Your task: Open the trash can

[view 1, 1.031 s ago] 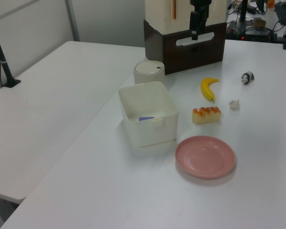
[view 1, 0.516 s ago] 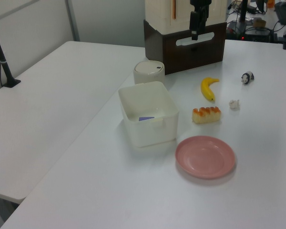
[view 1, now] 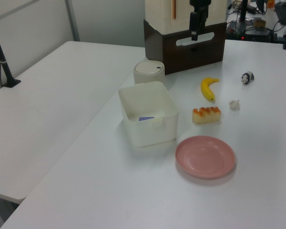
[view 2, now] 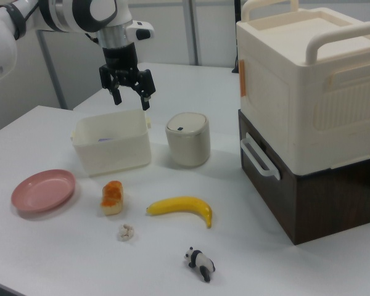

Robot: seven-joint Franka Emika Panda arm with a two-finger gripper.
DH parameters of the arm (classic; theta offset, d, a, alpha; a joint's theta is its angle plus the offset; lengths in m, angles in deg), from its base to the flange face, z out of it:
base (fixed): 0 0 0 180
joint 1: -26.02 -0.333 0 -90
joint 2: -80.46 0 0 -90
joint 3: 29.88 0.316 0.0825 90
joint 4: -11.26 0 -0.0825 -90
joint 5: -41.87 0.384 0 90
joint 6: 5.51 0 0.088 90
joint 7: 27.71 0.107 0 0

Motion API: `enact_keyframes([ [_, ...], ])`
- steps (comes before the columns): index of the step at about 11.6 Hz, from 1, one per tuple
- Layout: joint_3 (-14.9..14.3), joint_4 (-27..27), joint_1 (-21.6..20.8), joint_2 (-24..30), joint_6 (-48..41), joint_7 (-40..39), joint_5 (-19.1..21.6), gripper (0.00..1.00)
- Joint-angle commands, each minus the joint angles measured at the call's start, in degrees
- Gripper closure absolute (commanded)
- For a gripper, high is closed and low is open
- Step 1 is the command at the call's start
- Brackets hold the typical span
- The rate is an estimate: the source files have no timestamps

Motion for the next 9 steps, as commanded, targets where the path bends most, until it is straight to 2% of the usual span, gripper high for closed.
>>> enact_keyframes([
  [1,-0.64,0.79,-0.58,0.04,-1.77,-0.82,-0.77,0.00],
  [9,-0.90,0.71,-0.84,-0.05,-1.68,-0.82,-0.15,0.00],
])
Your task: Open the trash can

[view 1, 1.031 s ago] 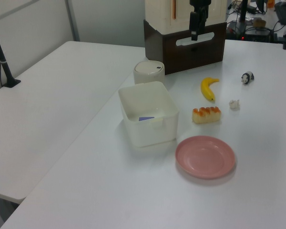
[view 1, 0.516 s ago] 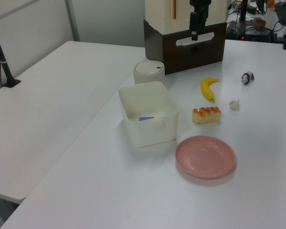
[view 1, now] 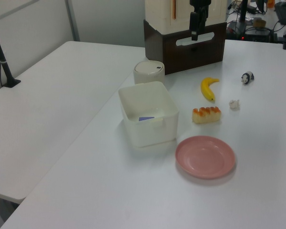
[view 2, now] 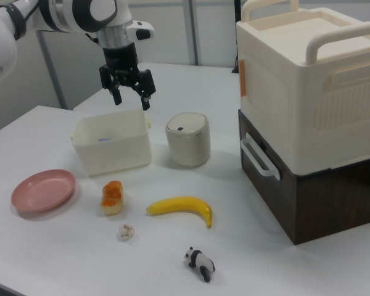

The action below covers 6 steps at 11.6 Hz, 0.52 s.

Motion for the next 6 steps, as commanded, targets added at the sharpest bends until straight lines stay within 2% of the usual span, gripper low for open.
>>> enact_keyframes([
  [1,-0.89,0.79,-0.85,-0.05,-1.68,-0.82,-0.07,0.00],
  [6,-0.89,0.79,-0.85,-0.22,-1.59,-0.73,-0.34,0.00],
])
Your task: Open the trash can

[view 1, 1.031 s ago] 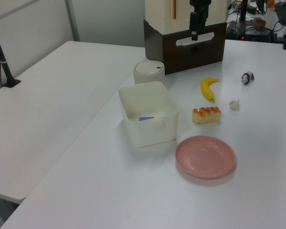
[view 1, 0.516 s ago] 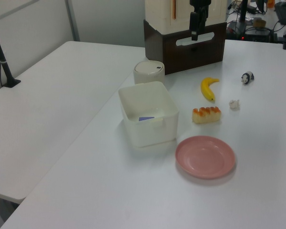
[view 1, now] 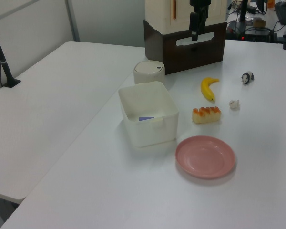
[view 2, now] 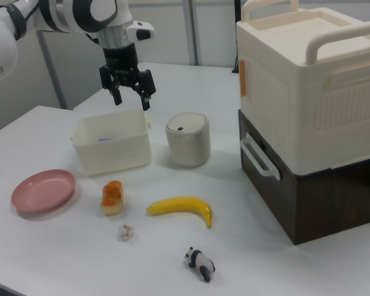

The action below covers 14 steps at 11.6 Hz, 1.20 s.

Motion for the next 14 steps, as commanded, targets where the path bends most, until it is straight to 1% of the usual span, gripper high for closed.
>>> enact_keyframes([
  [1,-0.80,0.79,-0.85,-0.16,-1.51,-0.73,-0.42,0.00],
  [6,-0.80,0.79,-0.85,-0.16,-1.51,-0.82,-0.51,0.00],
  [7,-0.80,0.79,-0.85,-0.24,-1.42,-0.73,-0.60,0.03],
  [8,-0.80,0.71,-0.85,-0.42,-0.98,-0.82,-0.69,0.35],
  [9,-0.72,0.71,-0.94,-1.03,0.24,-0.82,-0.69,0.76],
  [10,-0.72,0.71,-1.11,-1.21,2.08,-0.82,-1.04,0.99],
  [12,-0.80,0.62,-2.60,-2.43,8.92,-0.21,-3.32,1.00],
  [14,-0.80,0.44,-3.22,-4.01,15.60,0.06,-4.73,1.00],
])
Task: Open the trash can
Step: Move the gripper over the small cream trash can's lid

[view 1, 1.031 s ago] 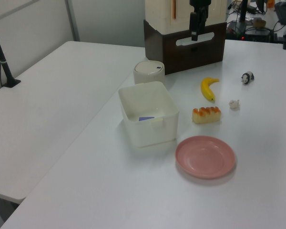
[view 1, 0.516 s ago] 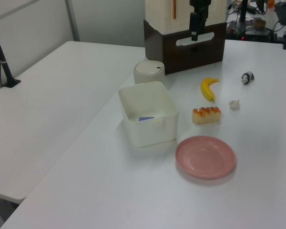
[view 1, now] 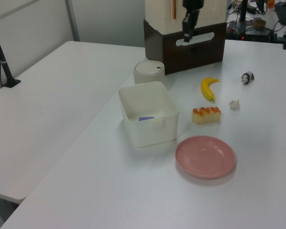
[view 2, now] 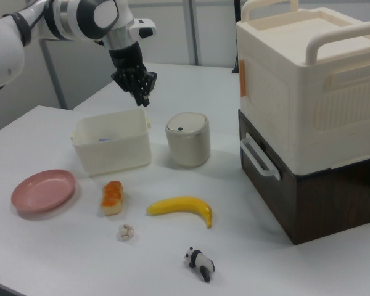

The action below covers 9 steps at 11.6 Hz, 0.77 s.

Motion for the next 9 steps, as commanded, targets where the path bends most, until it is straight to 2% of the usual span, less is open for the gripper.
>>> enact_keyframes([
  [1,-0.81,0.62,-1.93,-2.93,8.60,1.29,-2.64,1.00],
  [2,-0.81,0.71,-2.19,-3.63,10.54,3.57,-3.17,1.00],
  [4,-0.64,0.62,-2.89,-5.04,14.24,8.40,-7.64,1.00],
  [7,-0.73,0.45,-3.16,-6.54,17.67,12.63,-9.31,1.00],
  [9,-0.64,0.10,-3.68,-8.90,19.94,16.75,-14.83,1.00],
])
